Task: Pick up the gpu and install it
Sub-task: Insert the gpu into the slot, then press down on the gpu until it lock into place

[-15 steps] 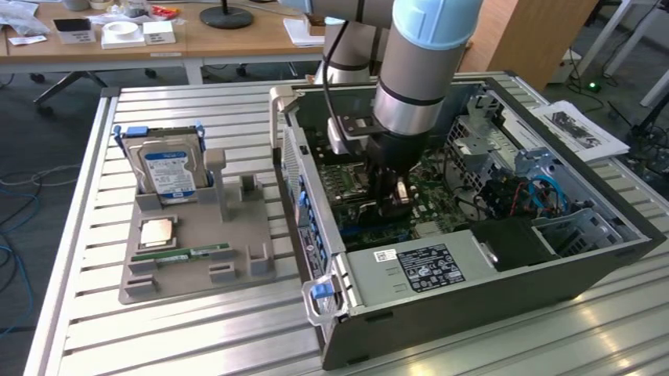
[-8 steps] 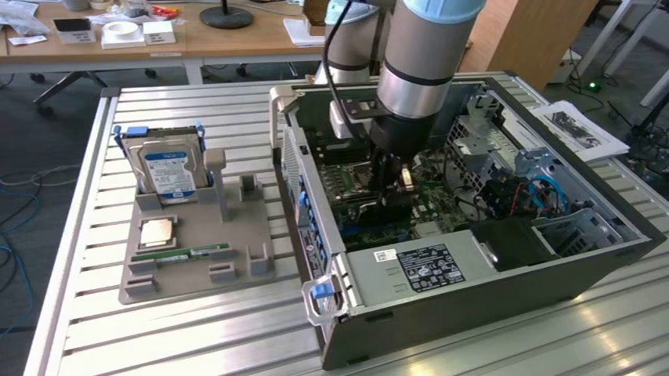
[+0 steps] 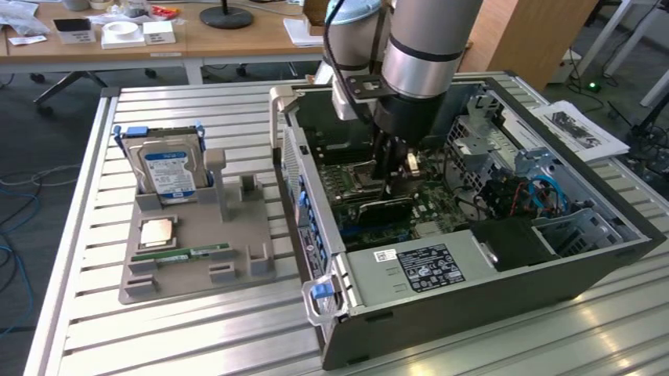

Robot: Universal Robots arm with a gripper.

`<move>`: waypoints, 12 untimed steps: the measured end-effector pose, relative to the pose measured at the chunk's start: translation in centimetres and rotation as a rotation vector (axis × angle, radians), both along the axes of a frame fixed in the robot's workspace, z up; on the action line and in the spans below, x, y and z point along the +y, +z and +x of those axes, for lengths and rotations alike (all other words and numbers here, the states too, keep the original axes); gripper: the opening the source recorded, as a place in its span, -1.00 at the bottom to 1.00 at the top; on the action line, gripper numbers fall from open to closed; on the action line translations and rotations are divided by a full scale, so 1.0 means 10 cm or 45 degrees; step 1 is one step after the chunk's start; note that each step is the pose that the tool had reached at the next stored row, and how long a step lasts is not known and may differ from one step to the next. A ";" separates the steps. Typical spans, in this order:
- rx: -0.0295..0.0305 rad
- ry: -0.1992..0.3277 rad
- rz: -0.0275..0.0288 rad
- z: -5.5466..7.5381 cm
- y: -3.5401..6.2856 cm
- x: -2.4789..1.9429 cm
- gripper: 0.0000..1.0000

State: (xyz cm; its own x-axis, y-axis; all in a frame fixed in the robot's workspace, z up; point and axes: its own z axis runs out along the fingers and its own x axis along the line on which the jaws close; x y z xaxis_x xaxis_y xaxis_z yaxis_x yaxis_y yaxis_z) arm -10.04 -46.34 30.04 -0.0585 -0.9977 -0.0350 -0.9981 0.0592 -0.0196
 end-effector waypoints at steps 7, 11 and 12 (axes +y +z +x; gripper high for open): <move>-0.0021 0.000 0.0001 0.00 0.238 0.000 -0.08; -0.0030 0.000 0.0000 0.00 0.254 0.000 -0.08; -0.0030 0.000 0.0001 0.00 0.254 0.000 -0.08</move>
State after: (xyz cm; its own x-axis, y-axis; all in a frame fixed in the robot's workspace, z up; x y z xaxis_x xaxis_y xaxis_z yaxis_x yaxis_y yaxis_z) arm -10.04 -46.34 32.58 -0.0585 -0.9977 -0.0352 -0.9980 0.0593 -0.0220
